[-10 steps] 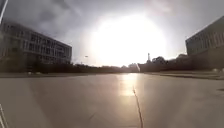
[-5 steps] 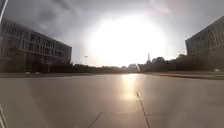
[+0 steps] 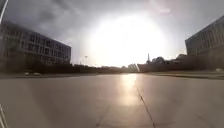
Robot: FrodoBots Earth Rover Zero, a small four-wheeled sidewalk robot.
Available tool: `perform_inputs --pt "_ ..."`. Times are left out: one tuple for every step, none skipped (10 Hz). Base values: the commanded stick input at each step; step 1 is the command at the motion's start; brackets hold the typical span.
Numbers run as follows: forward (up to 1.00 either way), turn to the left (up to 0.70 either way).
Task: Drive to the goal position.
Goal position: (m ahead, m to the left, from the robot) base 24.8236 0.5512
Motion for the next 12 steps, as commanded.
perform_inputs --pt "0.7 0.0" --pt "0.7 0.0" --pt "0.7 0.0" --pt "0.7 0.0" --pt "0.7 0.0" --pt "0.7 0.0" --pt "0.7 0.0" --pt "0.7 0.0" --pt "0.7 0.0" --pt "0.7 0.0" --pt "0.7 0.0" --pt "0.7 0.0"
